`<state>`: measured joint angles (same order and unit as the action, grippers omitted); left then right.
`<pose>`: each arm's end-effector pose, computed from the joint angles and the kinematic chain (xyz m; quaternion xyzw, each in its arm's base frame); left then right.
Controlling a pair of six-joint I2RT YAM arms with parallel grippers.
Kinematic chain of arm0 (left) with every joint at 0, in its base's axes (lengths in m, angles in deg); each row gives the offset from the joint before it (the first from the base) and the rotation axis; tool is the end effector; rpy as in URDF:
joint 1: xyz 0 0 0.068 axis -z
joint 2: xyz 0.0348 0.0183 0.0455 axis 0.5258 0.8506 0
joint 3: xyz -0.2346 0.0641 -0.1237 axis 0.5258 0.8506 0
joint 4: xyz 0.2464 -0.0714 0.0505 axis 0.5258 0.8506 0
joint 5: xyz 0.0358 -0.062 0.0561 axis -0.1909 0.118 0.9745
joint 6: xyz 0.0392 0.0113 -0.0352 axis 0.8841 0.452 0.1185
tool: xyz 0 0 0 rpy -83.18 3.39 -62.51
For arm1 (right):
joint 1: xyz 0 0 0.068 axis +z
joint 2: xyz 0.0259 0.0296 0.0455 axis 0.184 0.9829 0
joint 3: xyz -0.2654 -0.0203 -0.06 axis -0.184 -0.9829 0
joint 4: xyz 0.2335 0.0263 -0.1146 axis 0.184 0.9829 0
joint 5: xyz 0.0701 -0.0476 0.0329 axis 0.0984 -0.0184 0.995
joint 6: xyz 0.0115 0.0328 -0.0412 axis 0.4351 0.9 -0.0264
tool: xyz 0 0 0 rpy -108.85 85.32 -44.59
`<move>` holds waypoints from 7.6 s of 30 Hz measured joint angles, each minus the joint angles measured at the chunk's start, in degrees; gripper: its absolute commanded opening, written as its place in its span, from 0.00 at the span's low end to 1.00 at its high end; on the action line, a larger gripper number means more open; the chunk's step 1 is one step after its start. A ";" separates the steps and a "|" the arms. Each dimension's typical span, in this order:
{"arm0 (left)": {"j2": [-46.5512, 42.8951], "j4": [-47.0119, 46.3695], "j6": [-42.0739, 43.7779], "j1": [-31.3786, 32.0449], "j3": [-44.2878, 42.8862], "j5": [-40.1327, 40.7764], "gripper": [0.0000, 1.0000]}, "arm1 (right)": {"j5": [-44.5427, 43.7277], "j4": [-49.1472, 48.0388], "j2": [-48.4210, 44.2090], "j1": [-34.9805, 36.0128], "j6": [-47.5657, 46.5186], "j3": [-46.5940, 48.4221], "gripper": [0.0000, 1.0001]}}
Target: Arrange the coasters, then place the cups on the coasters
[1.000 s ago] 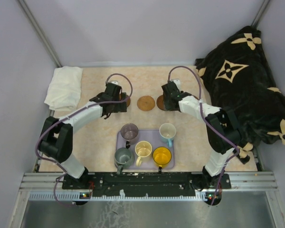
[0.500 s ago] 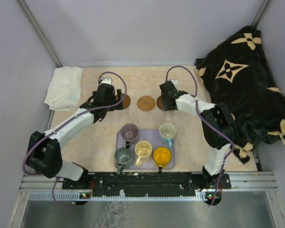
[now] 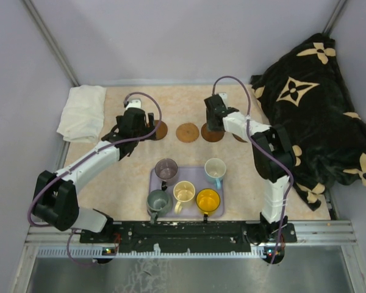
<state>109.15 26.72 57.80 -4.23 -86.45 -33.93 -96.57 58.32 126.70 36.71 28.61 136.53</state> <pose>0.2842 -0.1315 0.2624 -0.0197 0.8778 0.0035 0.4787 0.3912 0.1769 0.1941 -0.0028 0.9363 -0.0520 0.3475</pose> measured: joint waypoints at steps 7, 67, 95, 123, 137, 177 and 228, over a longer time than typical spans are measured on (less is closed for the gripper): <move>0.00 0.00 -0.04 -0.26 0.00 0.44 0.99 | 1.33 -0.04 0.28 -2.10 -0.09 0.00 0.57; 0.00 0.04 -1.77 -0.98 1.14 0.20 0.99 | 3.26 -1.14 6.58 -4.66 -0.52 4.50 0.56; 0.00 0.02 -3.04 -1.01 2.14 -1.27 0.99 | -3.10 -2.45 -9.01 -10.21 0.74 -6.40 0.56; 17.44 -6.54 2.16 2.29 -4.15 -18.34 0.99 | -2.45 -2.51 -8.92 -13.92 2.64 -9.88 0.55; 23.04 -7.54 7.34 6.29 -11.39 -25.66 0.99 | -2.27 -2.69 -8.92 -13.92 2.69 -9.88 0.55; 37.57 -9.09 16.79 7.52 -24.68 -12.37 0.99 | -1.01 -4.39 -14.67 -13.92 3.54 -13.64 0.55; 40.46 -8.41 22.84 8.55 -27.76 -9.18 0.99 | -0.46 -4.48 -14.71 -14.03 3.54 -13.73 0.56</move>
<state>149.61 18.30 80.64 4.31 -114.21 -43.11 -97.03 53.84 111.99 22.68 32.15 122.80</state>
